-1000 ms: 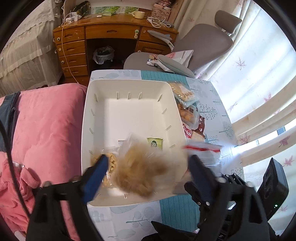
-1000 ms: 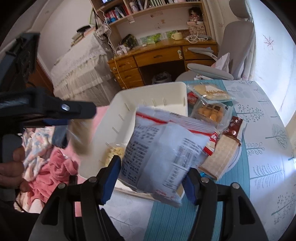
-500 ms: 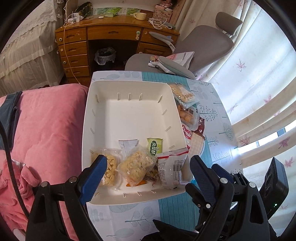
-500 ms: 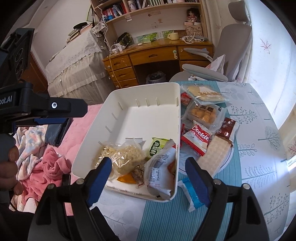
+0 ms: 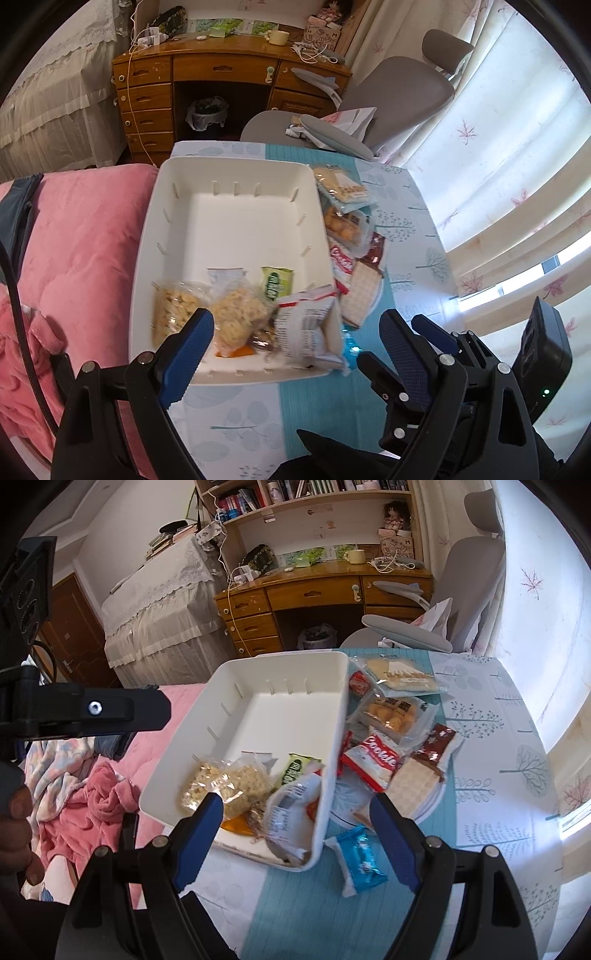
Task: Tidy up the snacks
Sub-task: 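Move the right tool to the tan paper-wrapped bar while the left tool approaches the blue foil snack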
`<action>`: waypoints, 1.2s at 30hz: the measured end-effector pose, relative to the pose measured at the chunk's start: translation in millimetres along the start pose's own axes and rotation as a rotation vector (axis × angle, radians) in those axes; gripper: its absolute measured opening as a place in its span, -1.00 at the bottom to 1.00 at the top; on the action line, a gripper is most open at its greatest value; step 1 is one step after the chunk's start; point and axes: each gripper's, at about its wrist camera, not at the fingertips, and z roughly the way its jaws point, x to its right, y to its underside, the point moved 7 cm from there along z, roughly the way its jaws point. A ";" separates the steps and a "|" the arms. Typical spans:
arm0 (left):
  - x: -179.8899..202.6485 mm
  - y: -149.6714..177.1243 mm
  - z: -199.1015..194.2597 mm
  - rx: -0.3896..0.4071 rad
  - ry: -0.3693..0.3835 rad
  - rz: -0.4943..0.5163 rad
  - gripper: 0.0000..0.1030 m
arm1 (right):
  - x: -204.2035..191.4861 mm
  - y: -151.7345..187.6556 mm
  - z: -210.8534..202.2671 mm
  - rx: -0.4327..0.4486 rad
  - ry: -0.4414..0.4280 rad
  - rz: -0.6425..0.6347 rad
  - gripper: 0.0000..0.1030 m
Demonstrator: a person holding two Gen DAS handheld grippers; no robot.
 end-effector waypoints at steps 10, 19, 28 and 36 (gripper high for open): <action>48.9 16.9 -2.3 0.052 -0.018 -0.072 0.75 | 43.9 0.0 -29.0 0.012 -0.027 -0.050 0.60; 91.1 40.7 8.3 0.085 -0.053 -0.131 0.75 | 85.8 3.3 -46.1 0.005 -0.059 -0.105 0.60; 116.9 67.6 32.6 0.085 -0.113 -0.202 0.75 | 128.1 13.2 -46.4 -0.026 -0.094 -0.132 0.60; 119.0 95.7 67.4 0.055 -0.189 -0.267 0.75 | 159.6 16.3 -27.6 -0.092 -0.135 -0.089 0.60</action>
